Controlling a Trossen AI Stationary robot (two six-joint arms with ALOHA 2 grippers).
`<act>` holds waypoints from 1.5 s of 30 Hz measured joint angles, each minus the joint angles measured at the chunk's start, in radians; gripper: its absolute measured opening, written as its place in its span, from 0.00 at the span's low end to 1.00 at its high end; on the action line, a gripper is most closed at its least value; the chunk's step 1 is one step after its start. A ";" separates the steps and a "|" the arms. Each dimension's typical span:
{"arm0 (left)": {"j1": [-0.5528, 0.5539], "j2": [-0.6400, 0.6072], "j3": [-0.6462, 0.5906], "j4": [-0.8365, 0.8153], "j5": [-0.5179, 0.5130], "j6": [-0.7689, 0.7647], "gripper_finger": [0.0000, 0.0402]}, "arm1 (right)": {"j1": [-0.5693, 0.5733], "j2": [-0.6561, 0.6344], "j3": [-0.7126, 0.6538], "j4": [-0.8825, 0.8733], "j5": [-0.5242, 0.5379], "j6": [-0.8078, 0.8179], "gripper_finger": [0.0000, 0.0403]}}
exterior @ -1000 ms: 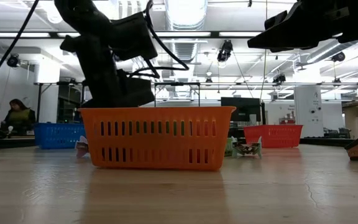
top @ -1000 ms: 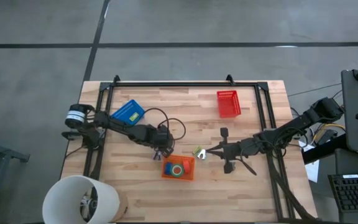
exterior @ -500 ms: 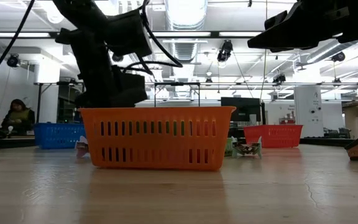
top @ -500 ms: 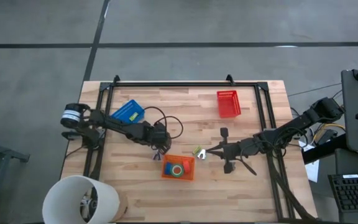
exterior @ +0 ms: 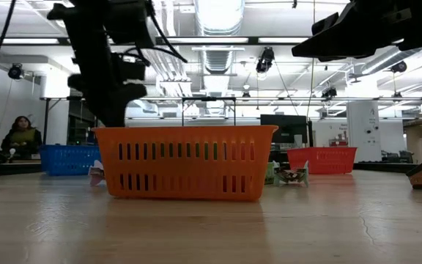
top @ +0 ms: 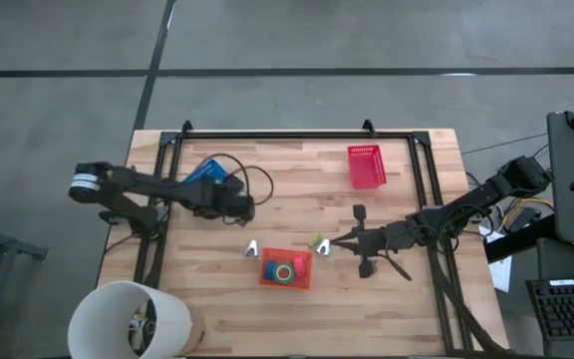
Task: Pick and place Stapler, Stapler remover, tape
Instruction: Put the green staple box into the blue bin
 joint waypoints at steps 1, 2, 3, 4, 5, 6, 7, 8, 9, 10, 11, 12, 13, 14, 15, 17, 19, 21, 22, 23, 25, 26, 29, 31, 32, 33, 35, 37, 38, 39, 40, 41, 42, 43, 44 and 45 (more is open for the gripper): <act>0.010 -0.018 0.000 -0.032 -0.019 -0.004 0.30 | 0.000 0.000 0.000 0.000 0.000 0.000 0.02; 0.020 -0.034 0.000 -0.060 -0.036 -0.010 0.30 | 0.000 0.000 0.000 0.000 0.000 0.000 0.02; 0.032 -0.050 0.000 -0.084 -0.053 -0.017 0.30 | 0.000 0.000 0.000 0.000 0.000 0.000 0.02; 0.044 -0.063 0.000 -0.106 -0.069 -0.021 0.30 | 0.000 0.000 0.000 0.000 0.000 0.000 0.02; 0.056 -0.075 0.000 -0.123 -0.082 -0.022 0.30 | 0.000 0.000 0.000 0.000 0.000 0.000 0.02; 0.070 -0.085 -0.002 -0.133 -0.090 -0.019 0.31 | 0.000 0.000 0.000 0.000 0.000 0.000 0.02; 0.083 -0.092 -0.005 -0.141 -0.101 -0.018 0.31 | 0.000 0.000 0.000 0.000 0.000 0.000 0.02; 0.096 -0.096 -0.006 -0.152 -0.112 -0.018 0.31 | 0.000 0.000 0.000 0.000 0.000 0.000 0.02; 0.107 -0.098 -0.006 -0.158 -0.122 -0.017 0.31 | 0.000 0.000 0.000 0.000 0.000 0.000 0.02; 0.120 -0.099 -0.006 -0.160 -0.129 -0.016 0.31 | 0.000 0.000 0.000 0.000 0.000 0.000 0.02; 0.131 -0.097 -0.006 -0.161 -0.131 -0.012 0.31 | 0.000 0.000 0.000 0.000 0.000 0.000 0.02; 0.141 -0.094 -0.006 -0.162 -0.131 -0.008 0.31 | 0.000 0.000 0.000 0.000 0.000 0.000 0.02; 0.150 -0.086 -0.006 -0.161 -0.131 0.001 0.31 | 0.000 0.000 0.000 0.000 0.000 0.000 0.02; 0.158 -0.079 -0.006 -0.161 -0.129 0.011 0.31 | 0.000 0.000 0.000 0.000 0.000 0.000 0.02; 0.166 -0.071 -0.007 -0.160 -0.129 0.021 0.31 | 0.000 0.000 -0.001 0.000 0.000 0.002 0.02; 0.182 -0.059 -0.008 -0.163 -0.128 0.035 0.31 | 0.000 0.000 -0.002 0.000 0.000 0.003 0.02; 0.200 -0.045 -0.012 -0.163 -0.120 0.027 0.31 | 0.000 0.000 -0.002 0.000 -0.001 0.004 0.02; 0.219 -0.030 -0.022 -0.162 -0.087 0.023 0.31 | 0.000 0.000 -0.002 0.000 -0.002 0.004 0.02; 0.228 -0.023 -0.028 -0.162 -0.074 0.023 0.31 | 0.000 0.000 -0.002 0.000 -0.002 0.004 0.02; 0.234 -0.017 -0.035 -0.162 -0.067 0.023 0.31 | 0.000 0.000 -0.002 0.000 -0.002 0.004 0.02; 0.247 -0.008 -0.055 -0.163 -0.061 0.014 0.31 | 0.000 0.000 -0.002 0.000 -0.002 0.004 0.02; 0.253 -0.005 -0.064 -0.164 -0.060 0.004 0.31 | 0.000 0.000 -0.002 0.000 -0.002 0.004 0.02; 0.269 -0.005 -0.087 -0.164 -0.057 -0.011 0.31 | 0.000 0.000 -0.002 0.000 -0.002 0.004 0.02; 0.274 -0.006 -0.095 -0.165 -0.058 -0.011 0.32 | 0.000 0.000 -0.002 0.000 -0.002 0.004 0.02; 0.274 -0.007 -0.096 -0.163 -0.057 -0.011 0.33 | 0.000 0.000 -0.002 0.000 -0.002 0.004 0.02; 0.274 -0.008 -0.096 -0.163 -0.057 -0.012 0.34 | 0.000 0.000 -0.002 0.000 -0.001 0.004 0.02; 0.274 -0.008 -0.095 -0.162 -0.057 -0.017 0.37 | 0.000 0.000 -0.002 0.000 -0.001 0.003 0.02; 0.274 -0.008 -0.095 -0.161 -0.057 -0.024 0.41 | 0.000 0.000 -0.002 0.000 -0.001 0.002 0.02; 0.274 -0.008 -0.095 -0.159 -0.058 -0.026 0.43 | 0.000 0.000 -0.002 0.000 -0.001 0.002 0.02; 0.274 -0.008 -0.095 -0.155 -0.059 -0.027 0.45 | 0.000 0.000 -0.002 0.000 -0.001 0.002 0.02; 0.274 -0.008 -0.095 -0.153 -0.061 -0.029 0.47 | 0.000 0.000 -0.002 0.000 -0.001 0.002 0.02; 0.274 -0.008 -0.096 -0.152 -0.061 -0.031 0.48 | 0.000 0.000 -0.002 0.000 -0.001 0.002 0.02; 0.274 -0.008 -0.096 -0.149 -0.061 -0.032 0.50 | 0.000 0.000 -0.002 0.000 0.000 0.001 0.02; 0.274 -0.008 -0.095 -0.139 -0.061 -0.031 0.51 | 0.000 0.000 -0.002 0.000 0.000 0.000 0.02; 0.274 -0.008 -0.090 -0.135 -0.059 -0.027 0.52 | 0.000 0.000 -0.002 0.000 0.000 -0.001 0.02; 0.271 -0.008 -0.083 -0.128 -0.055 -0.024 0.53 | 0.000 0.000 -0.002 0.000 0.001 -0.003 0.02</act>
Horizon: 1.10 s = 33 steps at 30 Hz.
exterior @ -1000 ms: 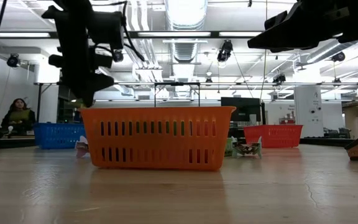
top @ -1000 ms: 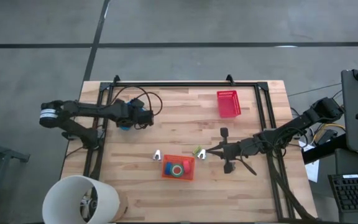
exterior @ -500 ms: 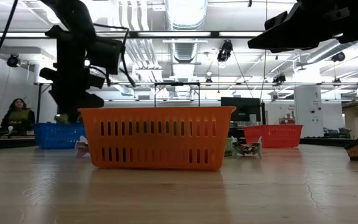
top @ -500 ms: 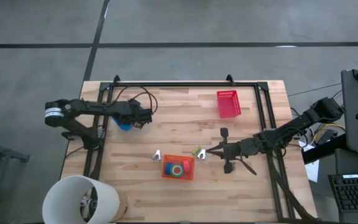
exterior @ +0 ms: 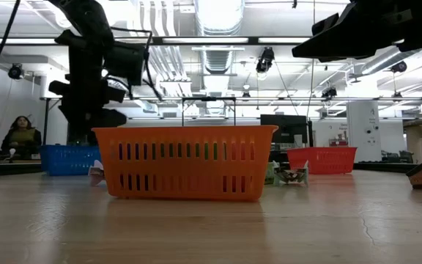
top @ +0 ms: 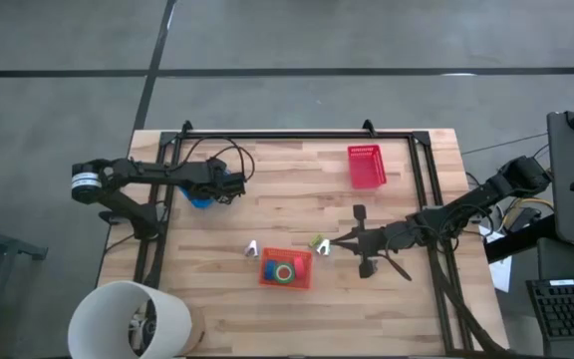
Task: Pick and place Stapler, Stapler remover, tape
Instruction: Put the green staple box into the blue bin
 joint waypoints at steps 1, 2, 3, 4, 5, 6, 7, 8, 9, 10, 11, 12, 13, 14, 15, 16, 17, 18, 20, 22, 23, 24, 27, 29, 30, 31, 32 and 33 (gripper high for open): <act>-0.003 0.000 0.010 0.009 0.011 0.001 0.53 | 0.000 0.000 0.000 0.000 0.000 0.000 0.02; -0.007 0.000 0.021 0.019 0.021 0.002 0.53 | -0.001 0.000 0.000 0.000 0.000 0.000 0.02; -0.013 0.000 0.033 0.030 0.031 0.004 0.53 | -0.001 0.000 0.000 0.000 0.000 0.000 0.02; -0.019 0.000 0.048 0.040 0.040 0.006 0.53 | -0.001 0.000 0.000 0.001 0.000 0.000 0.02; -0.029 0.000 0.065 0.061 0.050 0.015 0.53 | -0.001 0.000 0.000 0.001 0.000 0.000 0.02; -0.040 -0.001 0.081 0.091 0.055 0.034 0.53 | -0.001 0.000 0.000 0.000 0.000 0.000 0.02; -0.054 -0.001 0.096 0.124 0.056 0.057 0.53 | -0.001 0.000 0.000 0.001 0.000 0.000 0.02; -0.069 -0.001 0.109 0.157 0.059 0.081 0.53 | -0.001 0.000 0.000 0.001 0.000 0.000 0.02; -0.083 -0.001 0.121 0.196 0.067 0.109 0.53 | -0.001 0.000 0.000 0.001 0.001 0.001 0.02; -0.098 -0.001 0.133 0.245 0.080 0.139 0.53 | -0.001 0.000 0.000 0.001 0.001 0.000 0.02; -0.112 -0.001 0.141 0.300 0.089 0.163 0.53 | -0.001 0.000 0.000 0.001 0.001 0.000 0.02; -0.127 -0.001 0.146 0.355 0.102 0.180 0.53 | -0.001 0.000 0.000 0.001 0.001 0.000 0.02; -0.142 -0.001 0.148 0.406 0.116 0.196 0.53 | -0.001 0.000 0.000 0.001 0.002 0.001 0.02; -0.155 -0.001 0.148 0.458 0.135 0.209 0.53 | -0.001 0.000 0.000 0.001 0.003 0.002 0.02; -0.169 -0.001 0.149 0.509 0.155 0.219 0.53 | -0.001 0.000 0.000 0.001 0.003 0.004 0.02; -0.182 0.000 0.149 0.561 0.173 0.225 0.53 | -0.001 0.000 0.000 0.002 0.003 0.004 0.02; -0.196 0.001 0.149 0.614 0.190 0.234 0.53 | -0.001 0.000 0.000 0.002 0.003 0.004 0.02; -0.209 0.003 0.148 0.665 0.202 0.247 0.53 | -0.001 -0.001 0.000 0.002 0.003 0.007 0.02; -0.235 0.017 0.148 0.751 0.222 0.268 0.53 | 0.000 -0.002 0.000 0.002 0.004 0.008 0.02; -0.262 0.035 0.148 0.817 0.244 0.277 0.53 | 0.000 -0.007 0.000 0.001 0.015 0.008 0.02; -0.274 0.049 0.151 0.846 0.253 0.280 0.53 | 0.000 -0.009 0.000 0.005 0.031 0.012 0.02; -0.286 0.064 0.156 0.880 0.267 0.290 0.53 | 0.000 -0.016 0.000 0.005 0.040 0.016 0.02; -0.319 0.123 0.179 0.933 0.287 0.322 0.53 | 0.000 -0.050 0.000 0.006 0.055 0.019 0.02; -0.334 0.169 0.206 0.940 0.291 0.325 0.53 | 0.000 -0.080 0.000 0.000 0.055 0.019 0.02; -0.339 0.193 0.222 0.940 0.293 0.324 0.53 | 0.000 -0.094 0.000 0.000 0.055 0.019 0.02; -0.344 0.216 0.239 0.940 0.293 0.324 0.53 | 0.000 -0.109 0.000 -0.001 0.054 0.015 0.02; -0.347 0.236 0.257 0.941 0.299 0.328 0.53 | 0.000 -0.125 0.000 -0.005 0.054 0.011 0.02; -0.349 0.257 0.274 0.941 0.310 0.330 0.53 | 0.000 -0.139 0.000 -0.005 0.055 0.006 0.02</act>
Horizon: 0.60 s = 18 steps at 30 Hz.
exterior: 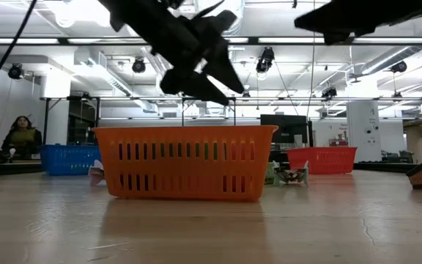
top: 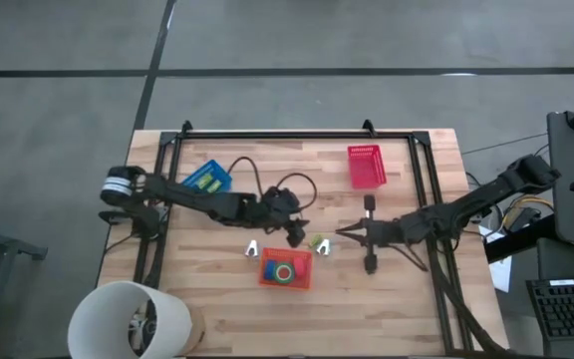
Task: Pick and place Stapler, Stapler remover, tape
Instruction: Put the green staple box into the blue bin
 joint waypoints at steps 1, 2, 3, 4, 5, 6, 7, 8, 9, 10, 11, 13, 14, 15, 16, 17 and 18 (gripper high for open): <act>-0.001 0.021 0.018 -0.001 0.009 0.002 0.53 | 0.000 -0.014 0.000 -0.003 0.000 -0.003 0.02; -0.001 0.039 0.037 -0.001 0.018 0.002 0.53 | 0.000 -0.028 0.000 -0.014 0.000 -0.007 0.02; -0.001 0.056 0.055 -0.009 0.032 0.002 0.53 | 0.000 -0.043 0.000 -0.029 0.000 -0.009 0.02; -0.001 0.071 0.072 -0.021 0.041 0.002 0.53 | 0.000 -0.057 0.000 -0.041 0.000 -0.010 0.02; -0.002 0.087 0.092 -0.036 0.049 0.002 0.53 | 0.000 -0.072 0.000 -0.057 0.000 -0.006 0.02; -0.002 0.102 0.111 -0.050 0.054 0.002 0.53 | 0.000 -0.087 0.000 -0.075 0.000 0.001 0.02; -0.002 0.116 0.131 -0.066 0.054 0.001 0.53 | 0.000 -0.099 0.000 -0.088 -0.001 0.007 0.02; -0.002 0.131 0.151 -0.091 0.058 0.003 0.53 | 0.000 -0.108 0.000 -0.094 -0.001 0.010 0.02; -0.002 0.148 0.171 -0.115 0.059 0.012 0.53 | 0.000 -0.118 0.000 -0.106 -0.001 0.009 0.02; -0.002 0.163 0.190 -0.134 0.060 0.024 0.53 | 0.000 -0.128 0.000 -0.116 -0.001 0.009 0.02; -0.002 0.178 0.207 -0.152 0.060 0.031 0.53 | 0.000 -0.135 0.000 -0.122 -0.001 0.009 0.02; -0.002 0.204 0.240 -0.188 0.062 0.036 0.53 | 0.000 -0.148 0.000 -0.147 -0.002 0.012 0.02; -0.002 0.218 0.256 -0.198 0.066 0.035 0.53 | 0.000 -0.153 0.000 -0.163 -0.002 0.016 0.02; -0.002 0.227 0.270 -0.205 0.076 0.035 0.53 | 0.000 -0.157 0.000 -0.174 -0.002 0.026 0.02; -0.002 0.237 0.283 -0.214 0.085 0.035 0.53 | 0.000 -0.160 0.000 -0.182 -0.002 0.037 0.02; -0.002 0.246 0.294 -0.222 0.087 0.034 0.53 | 0.000 -0.163 0.000 -0.194 -0.002 0.045 0.02; -0.002 0.256 0.304 -0.227 0.090 0.031 0.53 | 0.000 -0.164 0.000 -0.199 -0.002 0.051 0.02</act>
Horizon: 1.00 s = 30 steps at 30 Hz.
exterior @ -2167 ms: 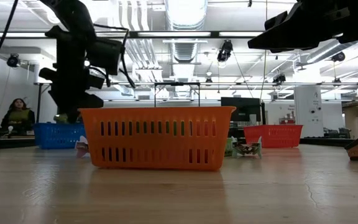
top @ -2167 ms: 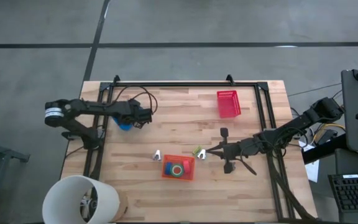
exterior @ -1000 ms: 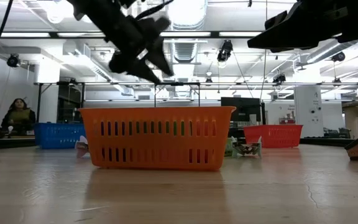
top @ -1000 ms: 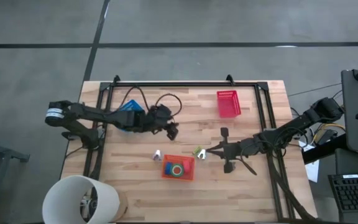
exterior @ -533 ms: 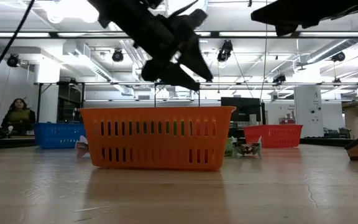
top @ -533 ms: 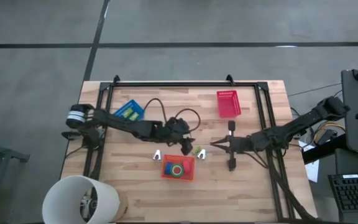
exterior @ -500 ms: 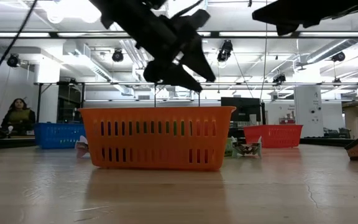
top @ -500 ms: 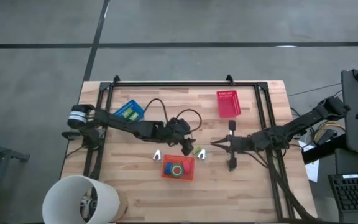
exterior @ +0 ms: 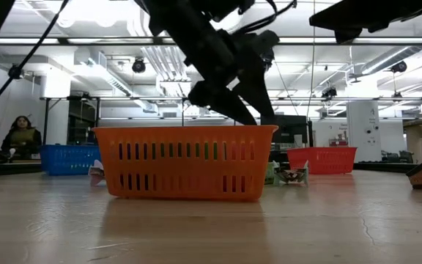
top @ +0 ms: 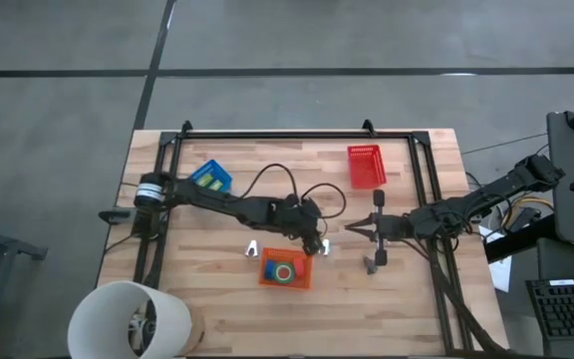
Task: Pick and place Stapler, Stapler remover, tape
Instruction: Put the green staple box into the blue bin
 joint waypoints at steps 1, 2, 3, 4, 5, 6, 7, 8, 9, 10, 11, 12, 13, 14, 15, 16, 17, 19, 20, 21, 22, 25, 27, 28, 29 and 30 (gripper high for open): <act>0.000 0.010 0.008 -0.002 0.007 -0.006 0.53 | 0.000 0.000 0.000 -0.006 0.000 0.003 0.02; 0.000 0.016 0.013 -0.003 0.016 -0.007 0.53 | 0.000 0.000 0.000 -0.011 0.000 0.004 0.02; 0.000 0.023 0.017 -0.008 0.017 -0.008 0.53 | 0.000 0.000 0.000 -0.014 0.000 0.005 0.02; 0.000 0.031 0.022 -0.008 0.017 -0.007 0.53 | 0.000 0.000 0.000 -0.017 0.000 0.005 0.02; 0.000 0.035 0.025 -0.004 0.017 -0.005 0.53 | 0.000 0.000 0.000 -0.018 0.000 0.006 0.02; 0.002 0.037 0.025 -0.008 0.018 -0.005 0.53 | 0.000 0.000 0.000 -0.018 0.000 0.006 0.02; 0.004 0.041 0.025 -0.014 0.020 -0.009 0.53 | 0.000 0.000 0.000 -0.019 0.000 0.006 0.02; 0.006 0.045 0.025 -0.015 0.026 -0.015 0.53 | 0.000 0.000 0.000 -0.019 0.000 0.006 0.02; 0.007 0.048 0.025 -0.014 0.037 -0.017 0.53 | 0.000 0.000 0.000 -0.019 0.000 0.006 0.02; 0.008 0.052 0.025 -0.015 0.049 -0.019 0.53 | 0.000 0.000 0.000 -0.019 0.000 0.006 0.02; 0.009 0.058 0.025 -0.012 0.052 -0.019 0.53 | 0.000 0.000 0.000 -0.020 0.000 0.006 0.02; 0.009 0.065 0.025 -0.004 0.058 -0.020 0.53 | 0.000 0.000 0.000 -0.021 0.000 0.006 0.02; 0.009 0.070 0.025 0.000 0.064 -0.020 0.53 | 0.000 0.001 0.000 -0.023 -0.001 0.006 0.02; 0.008 0.078 0.025 -0.002 0.065 -0.023 0.53 | 0.000 0.001 0.000 -0.022 -0.001 0.006 0.02; 0.009 0.085 0.025 0.000 0.066 -0.026 0.53 | 0.000 0.001 0.000 -0.022 -0.001 0.006 0.02; 0.010 0.090 0.025 -0.001 0.066 -0.028 0.53 | 0.000 0.001 0.000 -0.022 -0.002 0.006 0.02; 0.012 0.095 0.025 -0.001 0.067 -0.028 0.53 | 0.000 0.001 0.000 -0.023 -0.003 0.006 0.02; 0.016 0.103 0.025 0.003 0.067 -0.029 0.53 | 0.000 0.001 0.000 -0.022 -0.003 0.006 0.02; 0.017 0.105 0.025 0.004 0.067 -0.029 0.53 | 0.000 0.001 0.000 -0.023 -0.003 0.006 0.02; 0.018 0.109 0.025 0.010 0.067 -0.029 0.53 | 0.000 0.001 0.000 -0.022 -0.003 0.006 0.02; 0.020 0.113 0.025 0.022 0.066 -0.029 0.53 | 0.000 0.001 0.000 -0.023 -0.003 0.006 0.02; 0.022 0.124 0.025 0.037 0.066 -0.029 0.53 | 0.000 0.001 0.000 -0.023 -0.003 0.006 0.02; 0.025 0.137 0.025 0.046 0.077 -0.029 0.53 | 0.000 0.001 0.000 -0.023 -0.003 0.006 0.02; 0.027 0.146 0.025 0.046 0.090 -0.029 0.53 | 0.000 0.001 0.000 -0.023 -0.003 0.006 0.02; 0.029 0.153 0.025 0.051 0.105 -0.029 0.53 | 0.000 0.001 0.000 -0.024 -0.003 0.006 0.02; 0.029 0.158 0.025 0.052 0.111 -0.029 0.53 | 0.000 0.001 0.000 -0.023 -0.003 0.006 0.02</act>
